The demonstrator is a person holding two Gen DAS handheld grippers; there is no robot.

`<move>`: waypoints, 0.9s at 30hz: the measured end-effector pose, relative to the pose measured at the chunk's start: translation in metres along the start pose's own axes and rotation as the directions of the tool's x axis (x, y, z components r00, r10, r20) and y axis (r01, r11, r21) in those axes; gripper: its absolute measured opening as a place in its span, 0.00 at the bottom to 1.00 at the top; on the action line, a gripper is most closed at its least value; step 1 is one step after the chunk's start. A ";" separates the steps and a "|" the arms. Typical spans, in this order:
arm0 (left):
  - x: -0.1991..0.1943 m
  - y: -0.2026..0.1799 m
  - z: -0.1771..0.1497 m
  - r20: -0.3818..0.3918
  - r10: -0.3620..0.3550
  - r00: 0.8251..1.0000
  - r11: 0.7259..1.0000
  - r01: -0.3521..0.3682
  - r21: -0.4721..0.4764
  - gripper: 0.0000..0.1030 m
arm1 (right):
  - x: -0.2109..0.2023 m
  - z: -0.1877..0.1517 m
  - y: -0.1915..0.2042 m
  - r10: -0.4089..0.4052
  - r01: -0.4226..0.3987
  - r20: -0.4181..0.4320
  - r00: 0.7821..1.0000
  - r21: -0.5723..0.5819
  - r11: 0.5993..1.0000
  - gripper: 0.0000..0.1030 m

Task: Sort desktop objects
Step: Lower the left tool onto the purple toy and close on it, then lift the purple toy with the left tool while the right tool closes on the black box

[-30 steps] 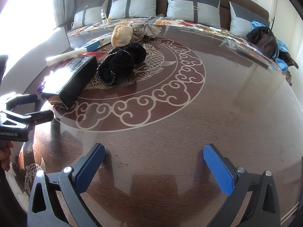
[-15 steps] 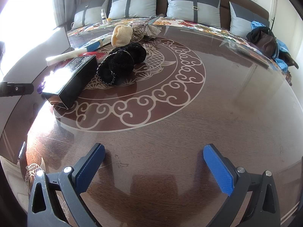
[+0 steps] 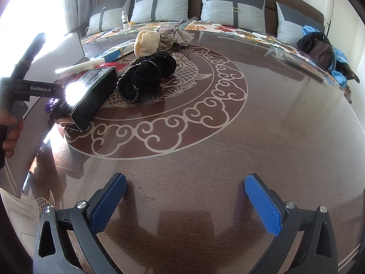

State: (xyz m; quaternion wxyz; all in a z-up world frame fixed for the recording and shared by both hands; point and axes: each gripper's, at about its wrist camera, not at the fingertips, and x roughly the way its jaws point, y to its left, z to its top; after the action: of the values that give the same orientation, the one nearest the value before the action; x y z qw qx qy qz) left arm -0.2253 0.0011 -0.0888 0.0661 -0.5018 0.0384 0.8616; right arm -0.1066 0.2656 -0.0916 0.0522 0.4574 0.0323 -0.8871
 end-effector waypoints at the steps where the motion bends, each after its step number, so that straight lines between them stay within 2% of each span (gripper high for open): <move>1: -0.003 0.000 -0.003 0.006 0.003 1.000 1.000 -0.003 0.011 0.44 | 0.000 0.000 0.000 0.000 0.000 0.000 1.000 0.000 1.000 1.00; 6: -0.026 0.014 -0.042 0.023 -0.060 0.998 0.998 0.060 0.004 0.42 | 0.000 0.000 0.000 0.000 0.000 0.000 1.000 0.000 1.000 1.00; 9: -0.045 0.020 -0.078 0.033 -0.069 0.997 0.997 0.068 0.025 0.42 | 0.000 0.000 0.000 0.000 0.000 0.000 1.000 0.000 1.000 1.00; 13: -0.063 0.028 -0.104 0.045 -0.085 0.995 0.996 0.084 0.013 0.42 | 0.000 0.001 0.000 -0.001 0.001 -0.010 1.000 0.003 1.000 1.00; 14: -0.066 0.031 -0.108 0.052 -0.089 0.995 0.996 0.089 0.006 0.42 | -0.001 0.003 0.002 0.014 -0.013 -0.031 0.999 0.022 1.000 0.98; 15: -0.068 0.033 -0.113 0.059 -0.091 0.994 0.996 0.091 0.002 0.42 | -0.003 0.007 0.004 0.070 -0.067 -0.038 0.997 0.061 0.996 0.96; 17: -0.070 0.033 -0.118 0.069 -0.090 0.993 0.996 0.091 0.001 0.42 | -0.006 0.021 0.021 0.197 -0.190 -0.047 0.979 0.125 0.974 0.93; 20: -0.071 0.032 -0.118 0.070 -0.099 0.993 0.995 0.100 -0.015 0.42 | -0.004 0.057 0.073 0.264 -0.259 -0.061 0.963 0.077 0.963 0.93; 22: -0.073 0.034 -0.122 0.070 -0.110 0.992 0.993 0.112 -0.031 0.42 | 0.006 0.083 0.103 0.266 -0.263 -0.067 0.962 0.053 0.963 0.93; 25: -0.076 0.039 -0.127 0.074 -0.114 0.991 0.993 0.117 -0.035 0.42 | 0.029 0.113 0.129 0.192 -0.191 -0.098 0.977 0.021 0.981 0.93; 26: -0.077 0.041 -0.129 0.075 -0.116 0.990 0.992 0.119 -0.033 0.42 | 0.040 0.118 0.135 0.183 -0.184 -0.135 0.974 0.009 0.983 0.89; 27: -0.078 0.042 -0.131 0.076 -0.119 0.990 0.992 0.122 -0.033 0.42 | 0.052 0.120 0.138 0.173 -0.177 -0.188 0.967 -0.006 0.984 0.80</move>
State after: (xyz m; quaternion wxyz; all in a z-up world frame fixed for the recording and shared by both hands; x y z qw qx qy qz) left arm -0.0815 -0.0635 -0.0857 0.1101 -0.4723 -0.0106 0.8745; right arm -0.2164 0.1124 -0.0655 0.1324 0.5389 0.0068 -0.8319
